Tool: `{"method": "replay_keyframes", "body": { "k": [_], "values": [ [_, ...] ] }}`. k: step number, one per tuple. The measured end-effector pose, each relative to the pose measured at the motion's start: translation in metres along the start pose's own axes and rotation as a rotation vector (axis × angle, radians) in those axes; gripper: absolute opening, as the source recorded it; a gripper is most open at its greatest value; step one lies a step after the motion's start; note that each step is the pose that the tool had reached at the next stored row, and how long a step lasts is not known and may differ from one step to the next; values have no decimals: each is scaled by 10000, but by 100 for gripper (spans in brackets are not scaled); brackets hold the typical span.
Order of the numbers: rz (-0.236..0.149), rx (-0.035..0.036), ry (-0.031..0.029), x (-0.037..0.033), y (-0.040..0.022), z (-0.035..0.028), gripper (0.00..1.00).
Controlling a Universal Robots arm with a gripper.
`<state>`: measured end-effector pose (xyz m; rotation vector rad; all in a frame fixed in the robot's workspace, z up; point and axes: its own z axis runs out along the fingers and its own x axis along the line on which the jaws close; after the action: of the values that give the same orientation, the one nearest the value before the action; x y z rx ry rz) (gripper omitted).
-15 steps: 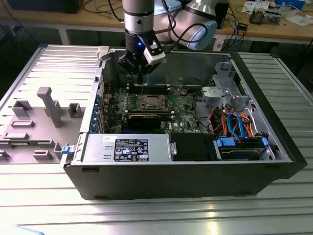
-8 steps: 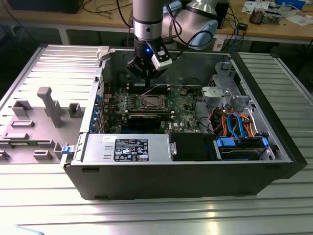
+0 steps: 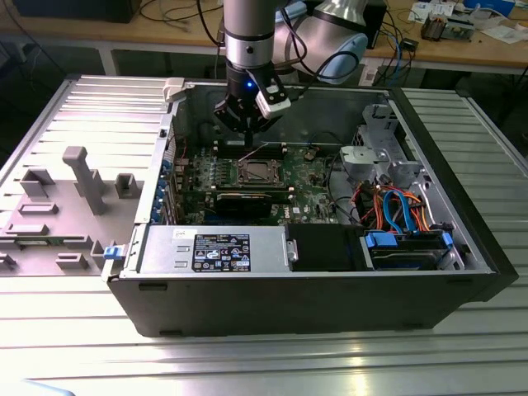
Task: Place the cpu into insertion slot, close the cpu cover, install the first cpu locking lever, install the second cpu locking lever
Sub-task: 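Install the first cpu locking lever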
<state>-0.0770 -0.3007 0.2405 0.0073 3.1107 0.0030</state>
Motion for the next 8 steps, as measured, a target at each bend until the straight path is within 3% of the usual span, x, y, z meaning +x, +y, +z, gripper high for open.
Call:
{"method": "replay_keyframes", "body": {
  "k": [8],
  "values": [
    [-2,-1,0,-10,0,19,11]
  ]
}}
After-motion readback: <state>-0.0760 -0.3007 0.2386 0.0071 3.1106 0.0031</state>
